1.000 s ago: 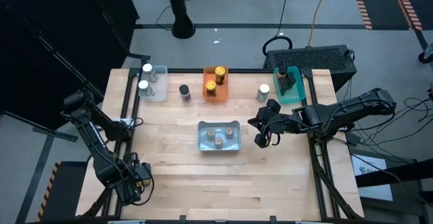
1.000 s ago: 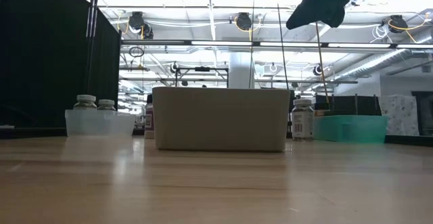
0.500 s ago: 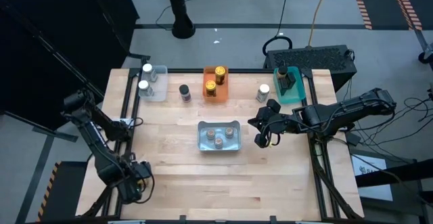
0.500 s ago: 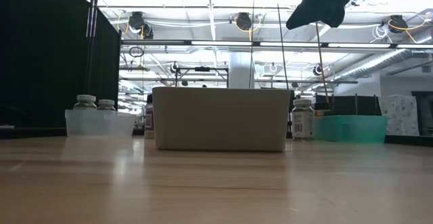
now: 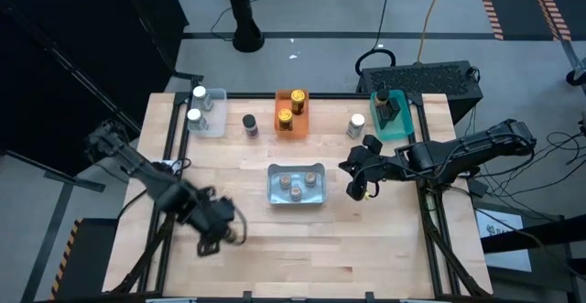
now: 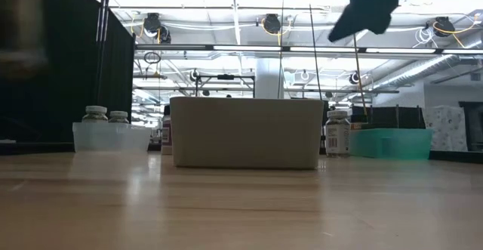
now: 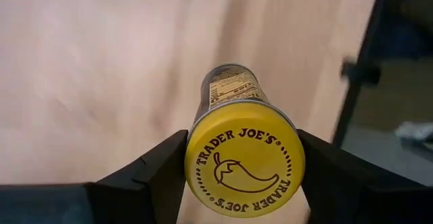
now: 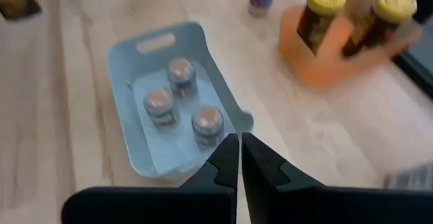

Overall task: Sort spices by type
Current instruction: Put the yellow seasoning bottle into the orange bin

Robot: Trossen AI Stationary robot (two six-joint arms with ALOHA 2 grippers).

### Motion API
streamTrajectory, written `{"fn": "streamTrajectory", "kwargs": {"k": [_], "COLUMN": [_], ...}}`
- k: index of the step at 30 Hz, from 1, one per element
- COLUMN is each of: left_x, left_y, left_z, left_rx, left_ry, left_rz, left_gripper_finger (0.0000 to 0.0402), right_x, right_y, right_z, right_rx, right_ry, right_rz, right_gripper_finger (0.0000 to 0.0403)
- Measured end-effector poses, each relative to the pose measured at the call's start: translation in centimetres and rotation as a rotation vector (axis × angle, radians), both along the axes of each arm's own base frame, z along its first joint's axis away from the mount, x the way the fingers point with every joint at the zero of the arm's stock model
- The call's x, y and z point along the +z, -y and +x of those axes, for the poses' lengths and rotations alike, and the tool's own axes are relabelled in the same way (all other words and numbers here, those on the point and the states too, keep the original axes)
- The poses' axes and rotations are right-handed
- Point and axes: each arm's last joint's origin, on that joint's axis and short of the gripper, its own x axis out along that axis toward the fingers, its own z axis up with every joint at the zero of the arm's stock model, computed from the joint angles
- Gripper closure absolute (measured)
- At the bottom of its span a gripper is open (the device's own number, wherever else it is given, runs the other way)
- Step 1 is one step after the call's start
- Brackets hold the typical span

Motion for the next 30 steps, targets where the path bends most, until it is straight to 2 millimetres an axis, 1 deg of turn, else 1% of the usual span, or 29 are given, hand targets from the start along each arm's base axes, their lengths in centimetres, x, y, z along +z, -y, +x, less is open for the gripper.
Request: {"fn": "streamTrajectory", "kwargs": {"k": [3, 5, 8, 11, 15, 18, 23, 26, 30], "left_x": [2.3, 3.8, 5.7, 6.9, 8.0, 8.3, 8.3, 7.7, 7.0], "left_y": [-2.7, -4.7, -7.8, -11.1, -15.6, -18.5, -22.8, -24.7, -26.2], "left_z": [1.7, 2.9, 4.3, 5.9, 8.8, 10.8, 12.9, 14.3, 15.9], "left_rx": [-0.010, -0.023, -0.042, -0.055, -0.051, -0.067, -0.057, -0.052, -0.062], "left_ry": [0.078, 0.160, 0.273, 0.338, 0.393, 0.364, 0.298, 0.285, 0.280], "left_rz": [0.051, 0.099, 0.220, 0.334, 0.391, 0.442, 0.455, 0.466, 0.473], "left_gripper_finger": [0.0160, 0.0160, 0.0160, 0.0160, 0.0160, 0.0160, 0.0160, 0.0160, 0.0160], "right_x": [-0.4, -0.6, -0.9, -1.1, -1.3, -1.3, -1.4, -1.4, -1.4], "right_y": [0.1, 0.2, 0.2, 0.3, 0.4, 0.4, 0.4, 0.4, 0.4], "right_z": [-0.4, -0.7, -1.0, -1.3, -1.6, -1.6, -1.7, -1.7, -1.7], "right_rx": [-0.042, -0.073, -0.114, -0.141, -0.156, -0.157, -0.157, -0.157, -0.157], "right_ry": [-0.044, -0.066, -0.093, -0.121, -0.150, -0.157, -0.163, -0.163, -0.163], "right_rz": [0.031, 0.053, 0.081, 0.093, 0.095, 0.093, 0.091, 0.090, 0.090], "right_gripper_finger": [0.0403, 0.0403, 0.0403, 0.0403, 0.0403, 0.0403, 0.0403, 0.0403, 0.0403]}}
